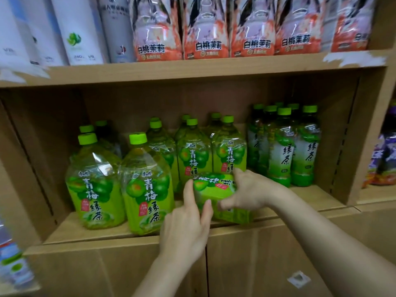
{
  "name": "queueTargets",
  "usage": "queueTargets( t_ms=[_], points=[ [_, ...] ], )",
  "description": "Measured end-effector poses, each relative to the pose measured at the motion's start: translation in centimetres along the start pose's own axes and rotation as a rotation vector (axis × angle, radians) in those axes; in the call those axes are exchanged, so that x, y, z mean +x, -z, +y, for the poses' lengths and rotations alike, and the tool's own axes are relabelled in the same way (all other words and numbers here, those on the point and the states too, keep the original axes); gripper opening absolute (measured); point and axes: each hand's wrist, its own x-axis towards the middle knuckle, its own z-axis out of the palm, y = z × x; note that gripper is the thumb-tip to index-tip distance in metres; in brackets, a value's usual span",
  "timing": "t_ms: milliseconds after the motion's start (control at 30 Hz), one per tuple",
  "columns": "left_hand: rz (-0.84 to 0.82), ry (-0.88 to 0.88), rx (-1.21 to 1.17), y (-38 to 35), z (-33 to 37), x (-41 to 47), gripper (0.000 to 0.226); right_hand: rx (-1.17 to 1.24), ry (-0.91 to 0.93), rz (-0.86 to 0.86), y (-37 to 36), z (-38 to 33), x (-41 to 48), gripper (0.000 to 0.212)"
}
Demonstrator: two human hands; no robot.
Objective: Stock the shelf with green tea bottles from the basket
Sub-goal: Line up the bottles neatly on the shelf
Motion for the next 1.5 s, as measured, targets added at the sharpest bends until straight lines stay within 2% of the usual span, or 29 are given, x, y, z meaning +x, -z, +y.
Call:
queueTargets(
  t_ms=[100, 200, 300, 400, 533, 667, 800, 1033, 1200, 1267, 1367, 1433, 1500],
  points=[
    [-0.056, 0.005, -0.129, -0.1, 0.9, 0.2, 0.071, 0.129, 0.013, 0.148, -0.4, 1.4, -0.7, 0.097],
    [-0.066, 0.038, -0.328, -0.2, 2.0, 0.1, 0.078, 0.235, 0.013, 0.327, -2.0, 2.8, -1.9, 0.104],
    [-0.017, 0.088, -0.533, -0.7, 3.6, 0.8, 0.082, 0.448, 0.028, 0.557, -3.9, 3.7, -2.3, 0.107],
    [0.034, 0.093, -0.648, -2.1, 4.6, 2.4, 0.078, 0.61, 0.008, 0.67, -5.6, 3.8, -1.6, 0.11],
    [0.059, 0.092, -0.727, -3.8, 4.9, 4.1, 0.075, 0.678, 0.024, 0.64, -6.1, 4.3, -0.9, 0.106],
    [0.088, 0.083, -0.783, -5.1, 4.1, 5.6, 0.076, 0.566, -0.053, 0.596, -6.1, 4.6, -0.1, 0.111],
    [0.037, 0.006, -0.722, -5.4, 3.5, 6.3, 0.079, 0.529, -0.129, 0.563, -6.3, 4.6, 0.9, 0.113],
    [0.005, -0.04, -0.545, -5.9, 2.4, 7.4, 0.076, 0.408, -0.203, 0.583, -5.3, 3.6, 1.9, 0.098],
    [0.0, 0.0, -0.412, -5.0, 2.9, 7.2, 0.074, 0.404, -0.245, 0.608, -5.3, 3.4, 1.8, 0.106],
    [0.062, -0.05, -0.329, -3.7, 3.2, 5.9, 0.068, 0.435, -0.245, 0.589, -5.4, 3.2, 1.5, 0.11],
    [0.307, -0.161, -0.34, -0.7, 2.4, 2.7, 0.05, 0.454, -0.244, 0.589, -5.3, 3.0, 0.6, 0.112],
    [0.514, -0.192, -0.331, 1.7, 0.6, 0.5, 0.045, 0.434, -0.22, 0.689, -5.4, 2.1, -0.2, 0.105],
    [0.66, -0.13, -0.296, 3.6, -1.9, -1.1, 0.052, 0.442, -0.145, 0.877, -5.8, 0.5, -1.3, 0.093]
  ],
)
